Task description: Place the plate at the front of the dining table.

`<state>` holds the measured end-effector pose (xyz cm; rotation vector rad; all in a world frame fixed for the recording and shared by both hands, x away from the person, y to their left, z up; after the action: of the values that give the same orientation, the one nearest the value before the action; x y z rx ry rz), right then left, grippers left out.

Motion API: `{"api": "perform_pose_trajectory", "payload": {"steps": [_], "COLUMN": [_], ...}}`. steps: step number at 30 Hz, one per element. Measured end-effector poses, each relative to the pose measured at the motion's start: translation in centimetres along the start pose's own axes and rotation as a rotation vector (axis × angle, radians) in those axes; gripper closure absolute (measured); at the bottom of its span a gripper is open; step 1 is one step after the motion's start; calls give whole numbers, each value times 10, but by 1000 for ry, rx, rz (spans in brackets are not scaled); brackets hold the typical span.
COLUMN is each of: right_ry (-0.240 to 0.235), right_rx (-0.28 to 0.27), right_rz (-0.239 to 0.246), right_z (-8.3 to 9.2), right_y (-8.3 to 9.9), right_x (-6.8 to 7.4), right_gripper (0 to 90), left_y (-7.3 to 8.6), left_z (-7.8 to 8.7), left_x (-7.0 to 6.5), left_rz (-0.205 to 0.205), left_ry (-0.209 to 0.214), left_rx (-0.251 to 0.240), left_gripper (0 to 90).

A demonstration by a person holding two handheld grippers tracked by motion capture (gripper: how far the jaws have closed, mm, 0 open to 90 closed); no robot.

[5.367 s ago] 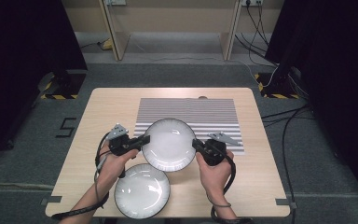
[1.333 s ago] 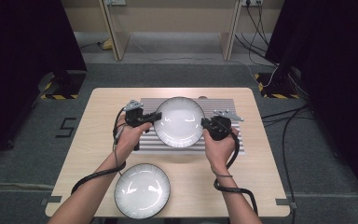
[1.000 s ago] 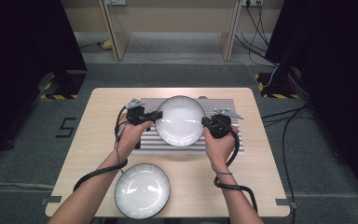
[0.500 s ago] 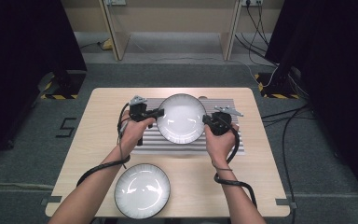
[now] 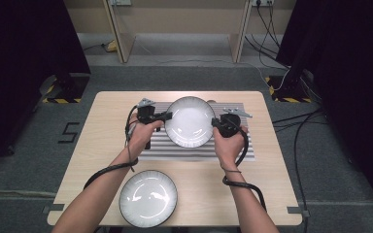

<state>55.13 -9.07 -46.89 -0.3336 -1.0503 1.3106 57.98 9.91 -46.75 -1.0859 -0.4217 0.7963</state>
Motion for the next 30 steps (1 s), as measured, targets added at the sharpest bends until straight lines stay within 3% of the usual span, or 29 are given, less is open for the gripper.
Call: {"api": "perform_pose_trajectory", "payload": {"steps": [30], "right_ry": [29], "right_rx": [14], "right_rz": [-15], "right_z": [-21], "right_y": [-9], "right_x": [-12], "right_gripper": [856], "left_y": [0], "left_z": [-27], "left_x": [12], "left_rz": [19], "left_ry": [-5], "left_rx": [28], "left_gripper": [813]}}
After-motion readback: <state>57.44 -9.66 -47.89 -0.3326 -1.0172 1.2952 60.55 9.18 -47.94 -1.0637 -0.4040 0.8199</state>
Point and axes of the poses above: each handheld gripper's, and its own axes: z roughly backward along the jaws, y roughly out of its underside, x roughly to its left, the point moved 10 cm from there along -z, roughly forward along the jaws, and after that the axes turned 14 degrees about -z, right-handed, at the moved point
